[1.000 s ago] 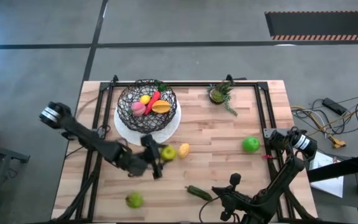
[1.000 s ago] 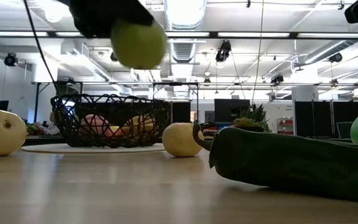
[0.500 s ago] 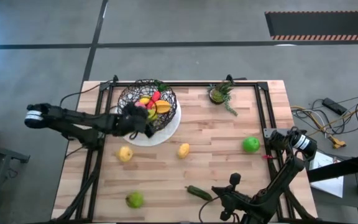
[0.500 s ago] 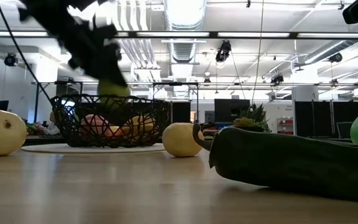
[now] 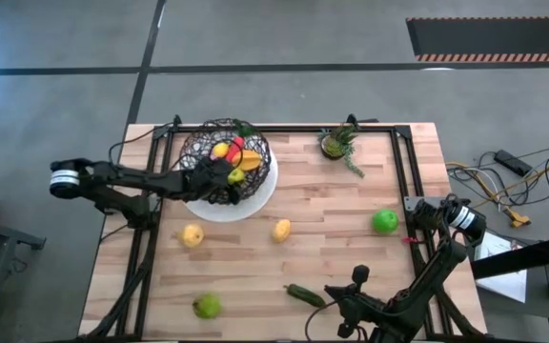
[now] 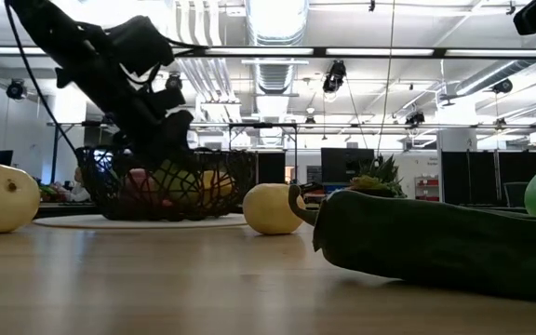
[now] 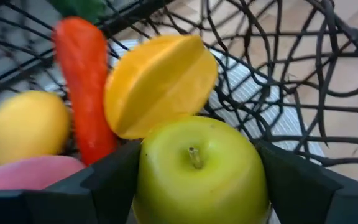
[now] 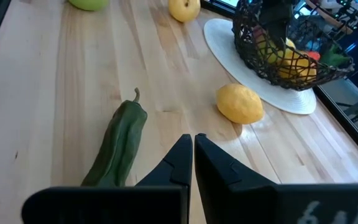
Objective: Build produce basket
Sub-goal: Put the green apple into the wire basket
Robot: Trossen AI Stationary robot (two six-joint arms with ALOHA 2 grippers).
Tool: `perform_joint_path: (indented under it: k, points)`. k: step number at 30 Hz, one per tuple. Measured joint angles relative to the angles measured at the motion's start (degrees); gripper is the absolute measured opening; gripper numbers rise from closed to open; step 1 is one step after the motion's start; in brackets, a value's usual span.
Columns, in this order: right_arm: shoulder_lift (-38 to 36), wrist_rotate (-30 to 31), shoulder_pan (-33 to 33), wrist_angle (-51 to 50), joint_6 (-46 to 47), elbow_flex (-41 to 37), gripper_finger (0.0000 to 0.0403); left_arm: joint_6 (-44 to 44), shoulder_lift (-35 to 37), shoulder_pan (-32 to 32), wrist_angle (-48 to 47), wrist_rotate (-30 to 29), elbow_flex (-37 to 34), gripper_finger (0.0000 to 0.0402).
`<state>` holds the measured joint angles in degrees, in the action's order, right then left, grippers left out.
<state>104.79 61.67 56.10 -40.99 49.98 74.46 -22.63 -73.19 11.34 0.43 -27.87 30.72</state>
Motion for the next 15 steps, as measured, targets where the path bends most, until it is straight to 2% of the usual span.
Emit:
perform_joint_path:
  k: [8, 15]
  points:
    - [0.0, 0.0, 0.0, 0.0, 0.1, 0.0, 0.0009, 0.5, -1.3, 1.8, 2.0, 1.5, 0.1, 0.0289]
    - [0.0, 0.0, 0.0, 0.0, 0.0, 0.0, 0.0009, 2.7, 1.9, 2.9, 1.6, 1.2, 0.1, 0.0329]
